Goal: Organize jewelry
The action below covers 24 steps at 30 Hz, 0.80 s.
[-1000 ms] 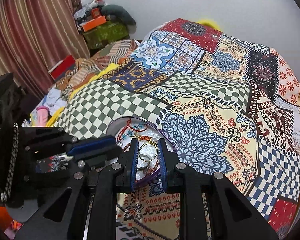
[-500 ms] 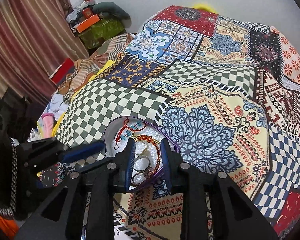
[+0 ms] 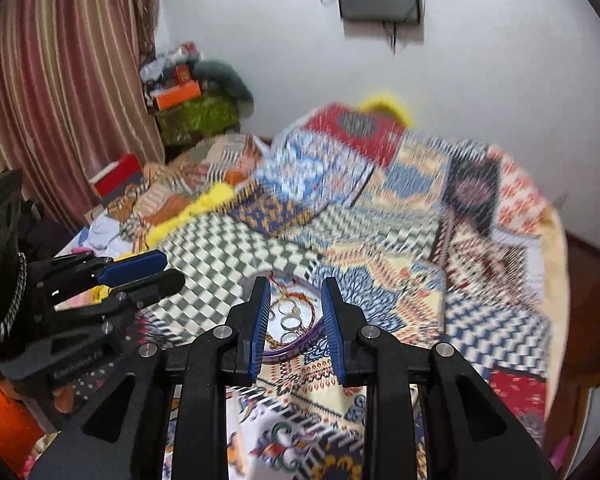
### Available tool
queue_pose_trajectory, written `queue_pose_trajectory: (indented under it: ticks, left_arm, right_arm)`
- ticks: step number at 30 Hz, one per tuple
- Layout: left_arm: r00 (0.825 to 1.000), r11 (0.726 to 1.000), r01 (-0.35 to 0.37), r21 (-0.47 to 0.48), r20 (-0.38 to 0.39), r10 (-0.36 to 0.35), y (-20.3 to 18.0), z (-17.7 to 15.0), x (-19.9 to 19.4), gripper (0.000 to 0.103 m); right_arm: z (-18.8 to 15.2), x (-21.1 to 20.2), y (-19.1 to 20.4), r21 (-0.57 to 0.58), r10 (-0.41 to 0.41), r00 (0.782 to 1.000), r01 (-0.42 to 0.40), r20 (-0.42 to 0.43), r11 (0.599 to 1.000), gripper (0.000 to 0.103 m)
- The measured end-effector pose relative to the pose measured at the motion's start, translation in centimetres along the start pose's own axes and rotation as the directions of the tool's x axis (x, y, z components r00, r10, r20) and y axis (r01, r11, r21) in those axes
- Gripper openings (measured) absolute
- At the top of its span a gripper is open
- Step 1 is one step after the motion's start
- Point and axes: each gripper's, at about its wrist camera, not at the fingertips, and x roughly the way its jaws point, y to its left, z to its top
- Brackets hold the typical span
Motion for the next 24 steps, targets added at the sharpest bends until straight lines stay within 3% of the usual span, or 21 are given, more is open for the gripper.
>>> queue_pose_trajectory:
  ticks: [5, 9, 13, 18, 20, 22, 24]
  left_arm:
    - [0.990, 1.000, -0.018, 0.004, 0.139, 0.017, -1.3, 0.8, -7.6, 0.025]
    - [0.971, 1.000, -0.027, 0.010, 0.239, 0.024, -2.5, 0.8, -12.9, 0.033]
    - [0.933, 0.997, -0.077, -0.004, 0.353, 0.074, -3.9, -0.1, -18.4, 0.036]
    - [0.888, 0.995, -0.095, -0.023, 0.449, 0.096, -5.1, -1.9, -23.1, 0.043]
    - [0.869, 0.993, -0.111, -0.024, 0.483, 0.109, -5.8, -2.6, -24.8, 0.045]
    - [0.858, 0.993, -0.115, -0.025, 0.502, 0.112, -6.1, -3.1, -25.8, 0.052]
    - [0.848, 0.992, -0.121, -0.038, 0.515, 0.123, -6.3, -3.7, -26.6, 0.070]
  right_arm:
    - [0.3, -6.8, 2.8, -0.033, -0.045, 0.988, 0.050, 0.145, 0.998, 0.024]
    - [-0.1, -12.5, 5.3, -0.043, -0.072, 0.959, 0.087, 0.273, 0.995, 0.024]
    - [-1.1, -17.0, 7.5, -0.040, -0.087, 0.921, 0.110, 0.380, 0.993, 0.024]
    - [-3.2, -21.2, 9.4, 0.002, -0.124, 0.858, 0.143, 0.498, 0.990, 0.024]
    - [-3.7, -22.0, 9.8, 0.018, -0.130, 0.844, 0.141, 0.521, 0.990, 0.024]
    - [-4.3, -22.5, 10.1, 0.039, -0.148, 0.829, 0.151, 0.540, 0.988, 0.024]
    - [-4.8, -22.5, 10.1, 0.061, -0.170, 0.817, 0.164, 0.550, 0.985, 0.032]
